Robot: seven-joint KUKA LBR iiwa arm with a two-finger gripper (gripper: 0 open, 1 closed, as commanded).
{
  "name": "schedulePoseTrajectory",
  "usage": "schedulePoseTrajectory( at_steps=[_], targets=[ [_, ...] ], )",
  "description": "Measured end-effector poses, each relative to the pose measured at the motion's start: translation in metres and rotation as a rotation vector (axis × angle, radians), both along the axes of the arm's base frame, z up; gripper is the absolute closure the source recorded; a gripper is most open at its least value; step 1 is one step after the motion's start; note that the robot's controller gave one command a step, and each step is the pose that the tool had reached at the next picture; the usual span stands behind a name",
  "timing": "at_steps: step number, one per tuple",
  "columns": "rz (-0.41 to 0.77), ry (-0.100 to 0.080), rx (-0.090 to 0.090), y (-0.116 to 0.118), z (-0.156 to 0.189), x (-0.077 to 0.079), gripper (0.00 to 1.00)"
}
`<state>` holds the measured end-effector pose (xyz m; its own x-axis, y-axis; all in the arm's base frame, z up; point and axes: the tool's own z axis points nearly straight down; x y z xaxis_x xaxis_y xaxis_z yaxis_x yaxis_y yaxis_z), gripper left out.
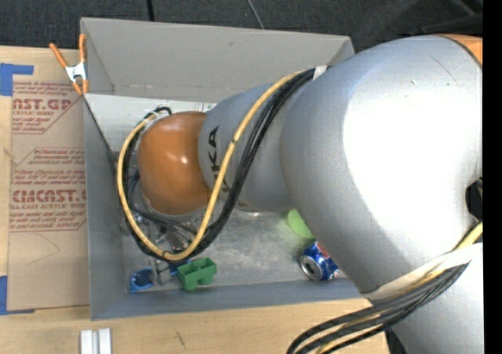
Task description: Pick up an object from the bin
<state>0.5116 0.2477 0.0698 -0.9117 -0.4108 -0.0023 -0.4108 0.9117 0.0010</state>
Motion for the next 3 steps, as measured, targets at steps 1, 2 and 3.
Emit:
schedulePoseTrajectory(
  at_steps=[1,2,3],
  targets=[
    [0.261,-0.006,-0.001,-0.044,0.001,-0.026,0.0],
    [0.261,0.001,-0.001,-0.044,0.0,-0.028,1.0],
    [0.307,-0.001,-0.001,-0.057,0.001,0.009,1.0]
  ],
)
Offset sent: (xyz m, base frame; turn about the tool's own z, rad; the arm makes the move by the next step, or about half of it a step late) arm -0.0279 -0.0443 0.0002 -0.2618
